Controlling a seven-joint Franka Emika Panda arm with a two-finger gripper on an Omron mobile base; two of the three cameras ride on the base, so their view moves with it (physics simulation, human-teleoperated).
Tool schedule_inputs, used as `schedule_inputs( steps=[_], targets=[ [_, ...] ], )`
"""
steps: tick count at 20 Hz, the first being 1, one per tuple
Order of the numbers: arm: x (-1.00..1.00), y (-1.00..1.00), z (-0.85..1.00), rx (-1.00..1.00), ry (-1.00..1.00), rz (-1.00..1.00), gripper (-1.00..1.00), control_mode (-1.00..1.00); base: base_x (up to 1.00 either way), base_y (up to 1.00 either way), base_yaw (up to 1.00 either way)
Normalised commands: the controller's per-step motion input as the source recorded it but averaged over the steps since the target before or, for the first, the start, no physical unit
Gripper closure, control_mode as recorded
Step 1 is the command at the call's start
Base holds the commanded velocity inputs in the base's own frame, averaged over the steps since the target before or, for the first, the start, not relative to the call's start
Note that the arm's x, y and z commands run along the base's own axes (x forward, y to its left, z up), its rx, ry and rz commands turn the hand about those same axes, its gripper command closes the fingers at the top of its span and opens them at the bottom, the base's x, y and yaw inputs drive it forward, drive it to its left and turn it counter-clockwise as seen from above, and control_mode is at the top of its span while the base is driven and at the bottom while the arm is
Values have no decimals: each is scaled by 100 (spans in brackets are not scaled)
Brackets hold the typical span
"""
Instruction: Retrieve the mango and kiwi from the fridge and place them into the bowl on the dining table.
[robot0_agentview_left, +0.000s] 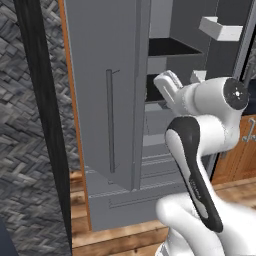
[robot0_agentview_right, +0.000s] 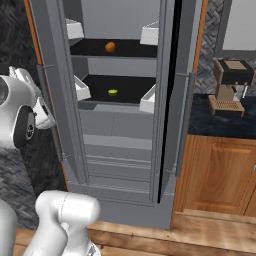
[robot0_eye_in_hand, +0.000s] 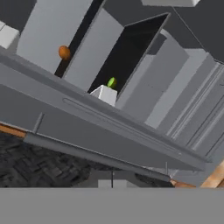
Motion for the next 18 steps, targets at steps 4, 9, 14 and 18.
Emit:
schedule_inputs(
  steps=[4, 9, 14, 18],
  targets=[
    [-2, 0, -13, 15, 0, 0, 100, -100, 0, 0, 0],
    [7, 0, -1, 13, 4, 0, -100, -100, 0, 0, 0],
    [0, -20, 4, 13, 2, 0, -100, -100, 0, 0, 0],
    [19, -39, 16, 17, 0, 0, -100, -100, 0, 0, 0]
  ],
)
